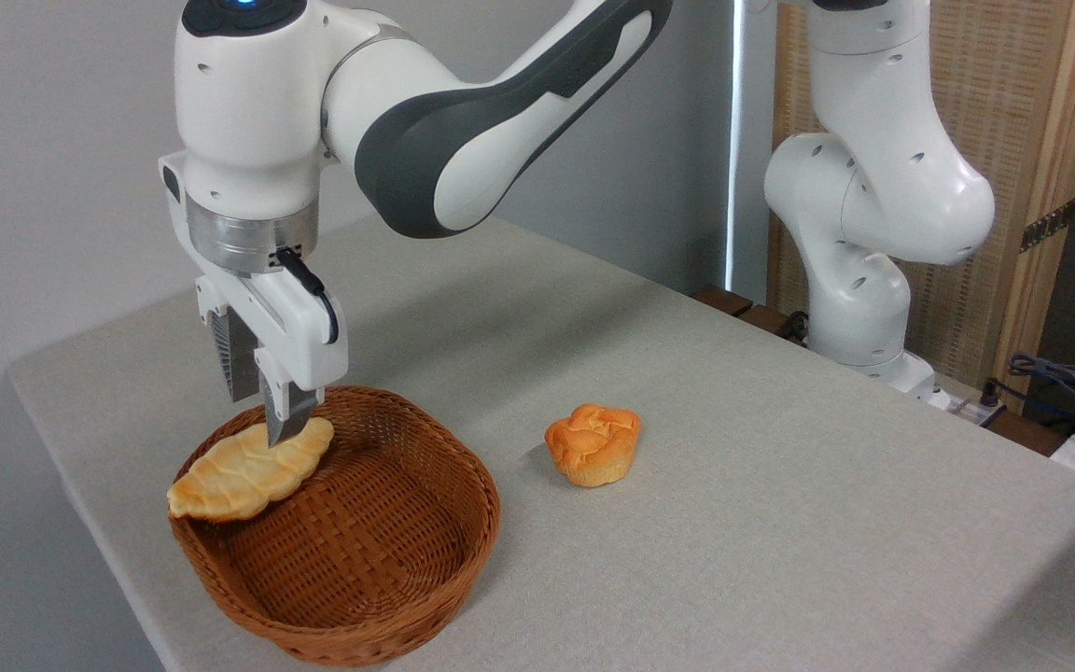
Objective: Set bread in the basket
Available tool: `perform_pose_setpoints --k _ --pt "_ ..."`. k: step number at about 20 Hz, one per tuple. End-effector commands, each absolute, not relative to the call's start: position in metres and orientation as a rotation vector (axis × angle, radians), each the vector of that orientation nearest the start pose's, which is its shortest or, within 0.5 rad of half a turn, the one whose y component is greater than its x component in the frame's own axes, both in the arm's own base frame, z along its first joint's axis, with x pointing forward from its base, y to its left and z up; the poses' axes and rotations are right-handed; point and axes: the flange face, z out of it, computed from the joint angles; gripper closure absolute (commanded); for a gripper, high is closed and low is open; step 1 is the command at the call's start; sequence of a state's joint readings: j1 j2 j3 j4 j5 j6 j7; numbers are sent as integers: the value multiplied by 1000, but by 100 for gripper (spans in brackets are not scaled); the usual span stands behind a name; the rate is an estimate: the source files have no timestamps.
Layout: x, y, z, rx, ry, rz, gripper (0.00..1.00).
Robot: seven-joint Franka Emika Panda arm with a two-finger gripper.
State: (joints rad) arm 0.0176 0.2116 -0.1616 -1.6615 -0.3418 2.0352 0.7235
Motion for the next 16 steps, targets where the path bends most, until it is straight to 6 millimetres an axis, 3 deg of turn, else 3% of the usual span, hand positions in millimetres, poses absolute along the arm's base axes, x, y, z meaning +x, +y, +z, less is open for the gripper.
perform_pose_setpoints --k 1,4,6,10,14,16 --pt "631 -103 509 -3207 1196 -426 8" --pt "631 -100 515 -3206 1209 -402 5" --pt "631 -86 529 -3214 1198 -373 0" --pt "627 -62 559 -3193 1191 -319 0" --pt "600 -53 582 -3034 1230 -90 0" --pt "584 -50 602 -2994 1222 -82 0"
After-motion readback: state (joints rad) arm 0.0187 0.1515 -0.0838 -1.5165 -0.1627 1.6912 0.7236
